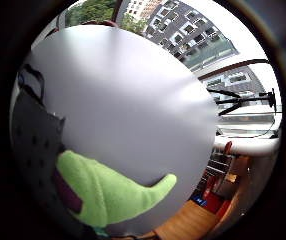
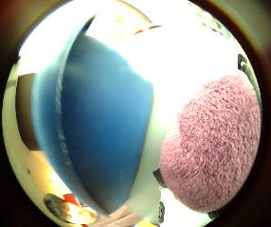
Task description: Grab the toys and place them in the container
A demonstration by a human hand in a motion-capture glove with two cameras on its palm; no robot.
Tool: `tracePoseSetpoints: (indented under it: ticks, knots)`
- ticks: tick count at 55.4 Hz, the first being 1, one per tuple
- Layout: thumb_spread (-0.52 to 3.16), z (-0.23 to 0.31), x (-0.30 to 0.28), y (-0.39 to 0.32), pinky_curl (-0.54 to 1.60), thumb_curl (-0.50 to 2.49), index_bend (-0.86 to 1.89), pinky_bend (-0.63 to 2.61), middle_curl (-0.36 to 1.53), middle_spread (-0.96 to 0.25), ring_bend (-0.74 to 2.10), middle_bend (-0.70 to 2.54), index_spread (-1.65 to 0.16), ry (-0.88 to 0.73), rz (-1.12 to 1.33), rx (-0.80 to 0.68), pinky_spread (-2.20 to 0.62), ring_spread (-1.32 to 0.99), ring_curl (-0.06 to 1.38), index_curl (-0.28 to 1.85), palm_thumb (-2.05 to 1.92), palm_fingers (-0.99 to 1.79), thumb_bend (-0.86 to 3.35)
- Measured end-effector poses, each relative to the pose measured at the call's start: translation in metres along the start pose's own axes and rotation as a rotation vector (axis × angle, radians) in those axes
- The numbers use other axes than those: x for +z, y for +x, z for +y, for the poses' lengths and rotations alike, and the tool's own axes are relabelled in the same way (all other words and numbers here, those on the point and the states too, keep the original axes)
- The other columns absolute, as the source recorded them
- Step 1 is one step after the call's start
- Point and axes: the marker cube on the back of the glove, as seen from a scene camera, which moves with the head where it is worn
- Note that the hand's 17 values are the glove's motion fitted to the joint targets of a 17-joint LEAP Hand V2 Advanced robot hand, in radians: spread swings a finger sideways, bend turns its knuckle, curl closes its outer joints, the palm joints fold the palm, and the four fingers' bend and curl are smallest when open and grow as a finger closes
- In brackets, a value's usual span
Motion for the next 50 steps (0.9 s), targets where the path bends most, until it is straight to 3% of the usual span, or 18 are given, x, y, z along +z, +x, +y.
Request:
tracePoseSetpoints:
  ticks: [15,25,33,41,46,50]
  knots:
    - [0.59,0.046,-0.021,0.017,0.56,0.82,0.78,1.09,0.79,-0.32,1.26,1.07,-0.39,-0.092,0.002,0.140,-0.38,-0.43,0.73,0.51,0.64,1.11,-0.01]
    - [0.51,0.074,-0.076,-0.009,0.58,0.88,0.81,1.12,0.83,-0.30,1.31,1.11,-0.39,0.019,0.042,0.136,-0.38,-0.41,0.74,0.61,0.63,1.07,-0.01]
    - [0.46,0.094,-0.148,-0.060,0.60,0.93,0.80,1.13,0.85,-0.28,1.34,1.12,-0.39,0.135,0.060,0.082,-0.38,-0.40,0.73,0.68,0.63,1.04,-0.01]
    - [0.43,0.096,-0.182,-0.118,0.61,0.97,0.78,1.14,0.86,-0.27,1.36,1.12,-0.40,0.219,0.073,-0.008,-0.38,-0.39,0.73,0.75,0.62,1.03,-0.01]
    - [0.42,0.092,-0.187,-0.136,0.61,0.99,0.76,1.14,0.87,-0.26,1.36,1.13,-0.40,0.249,0.214,-0.240,-0.39,-0.38,0.72,0.79,0.62,1.03,-0.01]
    - [0.41,0.082,-0.187,-0.172,0.61,1.01,0.74,1.14,0.87,-0.26,1.37,1.12,-0.40,0.252,0.096,-0.115,-0.39,-0.38,0.72,0.83,0.61,1.02,-0.01]
